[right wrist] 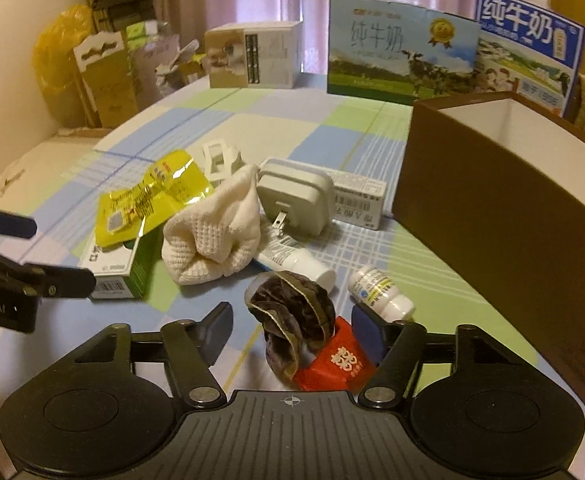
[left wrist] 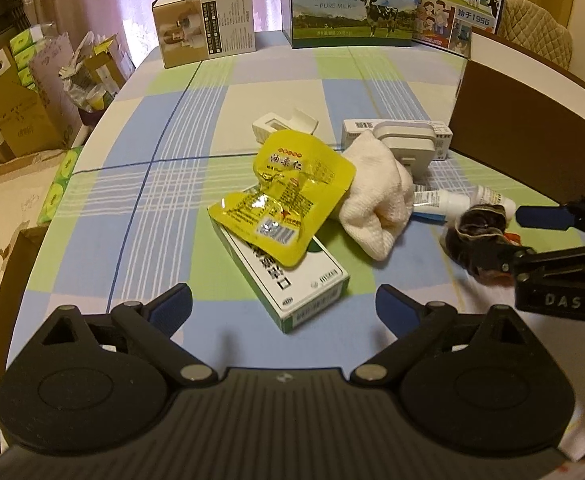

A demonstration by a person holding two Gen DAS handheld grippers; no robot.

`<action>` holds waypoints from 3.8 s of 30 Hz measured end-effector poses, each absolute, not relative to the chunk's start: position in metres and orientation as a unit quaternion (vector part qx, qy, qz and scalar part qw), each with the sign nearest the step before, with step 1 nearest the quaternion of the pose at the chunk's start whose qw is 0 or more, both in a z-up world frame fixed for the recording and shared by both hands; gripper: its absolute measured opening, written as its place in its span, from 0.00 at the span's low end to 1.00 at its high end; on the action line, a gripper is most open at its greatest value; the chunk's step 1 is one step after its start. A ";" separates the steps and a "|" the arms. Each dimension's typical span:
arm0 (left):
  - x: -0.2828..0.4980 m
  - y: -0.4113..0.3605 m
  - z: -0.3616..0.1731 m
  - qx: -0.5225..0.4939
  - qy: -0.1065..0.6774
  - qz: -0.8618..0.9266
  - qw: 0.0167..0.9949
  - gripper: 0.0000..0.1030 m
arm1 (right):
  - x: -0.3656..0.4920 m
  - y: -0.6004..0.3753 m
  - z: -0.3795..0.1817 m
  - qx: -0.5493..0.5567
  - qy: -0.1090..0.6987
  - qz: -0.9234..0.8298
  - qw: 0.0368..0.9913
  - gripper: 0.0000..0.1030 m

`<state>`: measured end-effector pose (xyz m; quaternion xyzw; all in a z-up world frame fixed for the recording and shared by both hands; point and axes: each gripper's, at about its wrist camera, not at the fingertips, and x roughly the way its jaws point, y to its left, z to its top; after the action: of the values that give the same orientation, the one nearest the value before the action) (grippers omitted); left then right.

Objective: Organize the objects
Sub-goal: 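Grasp the yellow snack pouch with the left tool while the right tool grasps the dark brown wrapped item, then carry the yellow pouch and brown item into the brown box with both tools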

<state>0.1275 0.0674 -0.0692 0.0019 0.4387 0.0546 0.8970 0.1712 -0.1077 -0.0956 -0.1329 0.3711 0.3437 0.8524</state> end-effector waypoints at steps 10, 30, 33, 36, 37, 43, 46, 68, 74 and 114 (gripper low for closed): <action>0.140 0.072 -0.074 0.008 0.428 0.055 0.902 0.94 | 0.174 -0.107 -0.105 -0.148 0.355 0.347 0.856 0.22; 0.199 0.071 -0.094 0.122 0.422 -0.010 0.898 0.94 | 0.213 -0.180 -0.077 0.005 0.342 0.267 0.901 0.19; 0.207 0.071 -0.102 0.137 0.428 -0.026 0.893 0.93 | 0.215 -0.181 -0.078 0.007 0.343 0.265 0.901 0.19; 0.213 0.072 -0.106 0.147 0.429 -0.033 0.891 0.88 | 0.216 -0.183 -0.082 0.008 0.347 0.264 0.900 0.19; 0.215 0.073 -0.107 0.148 0.430 -0.036 0.890 0.84 | 0.217 -0.183 -0.084 0.009 0.349 0.263 0.899 0.19; 0.220 0.075 -0.111 0.146 0.426 -0.051 0.891 0.66 | 0.220 -0.184 -0.088 0.012 0.356 0.259 0.898 0.19; 0.222 0.075 -0.110 0.148 0.423 -0.052 0.893 0.58 | 0.221 -0.184 -0.090 0.012 0.358 0.259 0.897 0.19; 0.203 0.067 -0.055 0.111 0.377 -0.032 0.919 0.42 | 0.215 -0.191 -0.067 0.034 0.331 0.267 0.905 0.19; 0.200 0.038 -0.028 0.114 0.352 -0.062 0.927 0.42 | 0.211 -0.196 -0.044 0.030 0.319 0.263 0.910 0.19; 0.352 -0.221 -0.030 0.161 0.360 -0.243 0.886 0.42 | 0.318 -0.326 -0.014 0.006 0.398 0.054 0.916 0.19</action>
<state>0.3516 -0.2206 -0.0297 0.1608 0.3602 -0.2432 0.8862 0.3183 -0.3265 -0.0145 0.0055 0.3984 0.0537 0.9156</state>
